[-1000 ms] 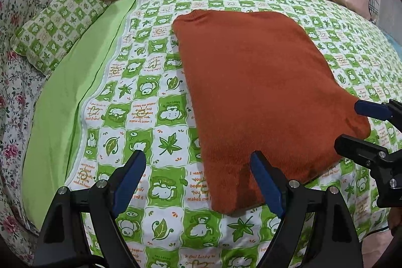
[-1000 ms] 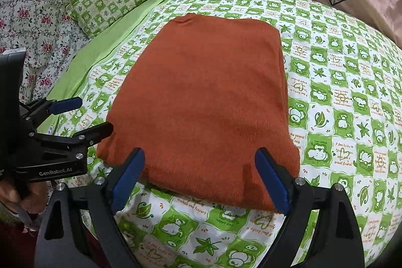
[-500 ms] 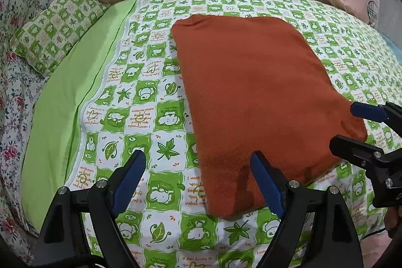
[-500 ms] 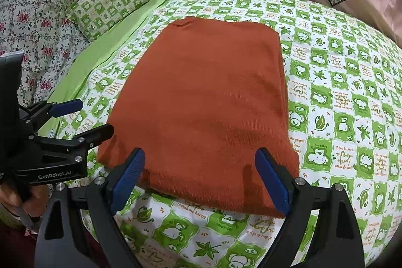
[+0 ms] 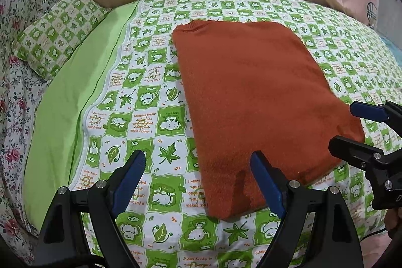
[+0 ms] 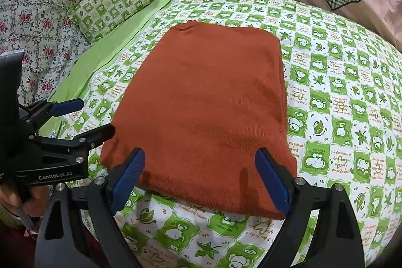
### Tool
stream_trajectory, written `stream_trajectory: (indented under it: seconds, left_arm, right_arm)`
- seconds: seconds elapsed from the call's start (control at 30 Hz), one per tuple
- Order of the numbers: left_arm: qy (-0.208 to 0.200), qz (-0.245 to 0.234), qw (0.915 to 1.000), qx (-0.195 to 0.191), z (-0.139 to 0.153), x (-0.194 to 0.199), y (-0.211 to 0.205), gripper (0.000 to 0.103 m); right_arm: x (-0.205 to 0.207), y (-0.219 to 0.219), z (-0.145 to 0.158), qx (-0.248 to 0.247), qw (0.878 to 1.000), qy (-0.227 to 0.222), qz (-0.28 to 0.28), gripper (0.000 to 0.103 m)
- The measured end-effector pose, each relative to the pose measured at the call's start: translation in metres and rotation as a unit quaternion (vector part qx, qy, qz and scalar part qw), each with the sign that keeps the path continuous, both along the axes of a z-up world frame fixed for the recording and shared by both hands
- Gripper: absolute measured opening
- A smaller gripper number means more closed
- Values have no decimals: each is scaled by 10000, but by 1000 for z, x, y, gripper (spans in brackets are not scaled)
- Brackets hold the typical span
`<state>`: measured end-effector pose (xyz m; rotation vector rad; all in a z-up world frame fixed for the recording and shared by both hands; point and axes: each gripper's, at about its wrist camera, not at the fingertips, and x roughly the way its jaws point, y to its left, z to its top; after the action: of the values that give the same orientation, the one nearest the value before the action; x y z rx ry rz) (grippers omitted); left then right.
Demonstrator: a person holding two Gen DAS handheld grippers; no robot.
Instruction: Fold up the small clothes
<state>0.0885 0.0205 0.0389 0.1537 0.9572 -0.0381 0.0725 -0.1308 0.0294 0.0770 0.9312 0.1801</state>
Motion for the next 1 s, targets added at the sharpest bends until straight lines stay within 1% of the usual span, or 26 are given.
stream_trajectory:
  seconds: [1.0]
  left_arm:
    - [-48,14,10000,-24,3,0,-2,86]
  right_arm:
    - [0,-4,2,-1,10000,-20,-38,90]
